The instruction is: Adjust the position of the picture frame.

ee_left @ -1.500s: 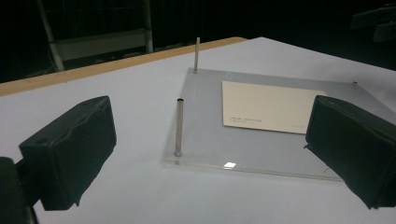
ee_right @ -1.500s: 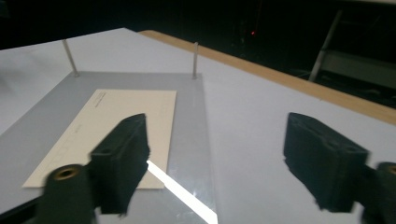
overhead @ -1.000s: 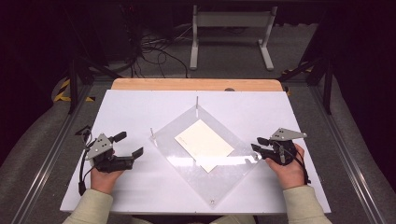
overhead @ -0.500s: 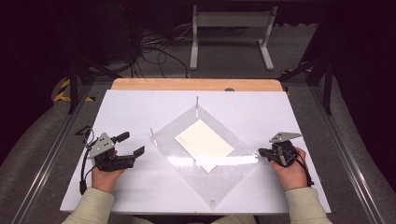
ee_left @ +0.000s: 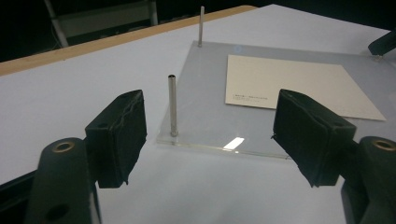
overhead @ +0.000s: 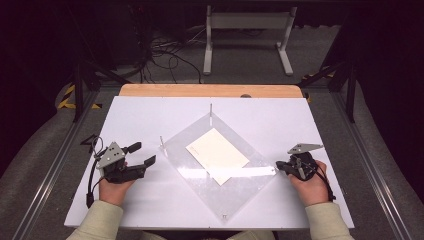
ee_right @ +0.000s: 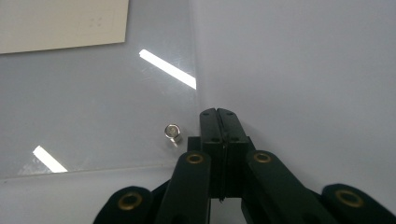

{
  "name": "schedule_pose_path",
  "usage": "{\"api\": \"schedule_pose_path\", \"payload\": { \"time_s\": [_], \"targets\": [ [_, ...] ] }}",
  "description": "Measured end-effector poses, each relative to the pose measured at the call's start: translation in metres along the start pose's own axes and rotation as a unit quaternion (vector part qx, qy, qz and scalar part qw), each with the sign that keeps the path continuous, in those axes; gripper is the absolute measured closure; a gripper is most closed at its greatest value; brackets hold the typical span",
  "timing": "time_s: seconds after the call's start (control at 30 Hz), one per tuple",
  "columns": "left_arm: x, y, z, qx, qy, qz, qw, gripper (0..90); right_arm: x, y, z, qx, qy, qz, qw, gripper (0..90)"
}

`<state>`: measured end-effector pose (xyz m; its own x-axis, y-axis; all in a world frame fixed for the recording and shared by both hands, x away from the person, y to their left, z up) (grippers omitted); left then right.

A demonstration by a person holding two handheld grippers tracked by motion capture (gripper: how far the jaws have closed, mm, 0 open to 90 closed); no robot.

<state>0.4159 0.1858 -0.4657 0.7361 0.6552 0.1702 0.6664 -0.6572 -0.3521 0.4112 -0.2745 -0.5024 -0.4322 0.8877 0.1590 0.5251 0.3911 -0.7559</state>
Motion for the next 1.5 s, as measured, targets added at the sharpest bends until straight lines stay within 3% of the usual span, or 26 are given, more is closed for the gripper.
{"api": "schedule_pose_path", "payload": {
  "time_s": [0.3,0.5,0.53,0.63,0.83,0.97,1.07,1.2,1.23,1.4,1.43,1.5],
  "targets": [
    [0.002,0.003,0.003,0.018,-0.008,-0.007,0.9998,33.2,0.026,0.0,0.009,0.016,-0.005,-0.038,0.9991,89.6],
    [0.006,0.005,0.004,0.028,-0.017,-0.014,0.9994,34.1,0.047,0.001,0.013,0.03,-0.033,-0.055,0.9975,89.6],
    [0.007,0.006,0.005,0.03,-0.019,-0.018,0.9992,34.2,0.056,0.003,0.017,0.04,-0.044,-0.065,0.9961,89.6],
    [0.007,0.007,0.005,0.031,-0.026,-0.017,0.999,34.8,0.065,0.004,0.018,0.043,-0.055,-0.074,0.9948,89.6],
    [0.018,0.009,0.004,0.035,-0.049,-0.036,0.9975,37.8,0.084,0.006,0.021,0.054,-0.073,-0.107,0.9901,89.6],
    [0.028,0.015,0.003,0.055,-0.07,-0.055,0.9945,40.8,0.084,0.005,0.019,0.049,-0.074,-0.109,0.9901,89.6],
    [0.039,0.027,0.001,0.082,-0.08,-0.079,0.9902,40.6,0.08,-0.001,0.013,0.03,-0.073,-0.097,0.9921,89.5],
    [0.045,0.041,0.002,0.107,-0.083,-0.082,0.9874,39.3,0.073,-0.013,0.005,-0.001,-0.065,-0.093,0.9936,89.0],
    [0.05,0.05,0.005,0.123,-0.082,-0.083,0.9855,39.4,0.072,-0.014,0.006,-0.004,-0.063,-0.093,0.9937,88.7],
    [0.059,0.061,0.005,0.131,-0.089,-0.089,0.9834,42.5,0.069,-0.016,0.008,-0.005,-0.06,-0.094,0.9938,88.0],
    [0.065,0.067,0.004,0.137,-0.089,-0.095,0.982,44.3,0.068,-0.017,0.01,-0.006,-0.06,-0.095,0.9936,87.8],
    [0.067,0.07,0.004,0.14,-0.087,-0.098,0.9814,50.2,0.068,-0.018,0.011,-0.008,-0.06,-0.096,0.9935,87.6]
  ]
}}
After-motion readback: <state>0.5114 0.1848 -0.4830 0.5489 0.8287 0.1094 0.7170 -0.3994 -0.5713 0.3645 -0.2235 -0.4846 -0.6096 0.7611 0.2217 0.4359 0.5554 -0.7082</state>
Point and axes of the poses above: each handheld gripper's, and its own axes: y roughly forward along the jaws, z roughly out of its underside, x roughly to its left, the point moved 8 cm from there along y, roughly forward along the jaws, and after that the axes turned 12 degrees about y, right-handed, at the moved point
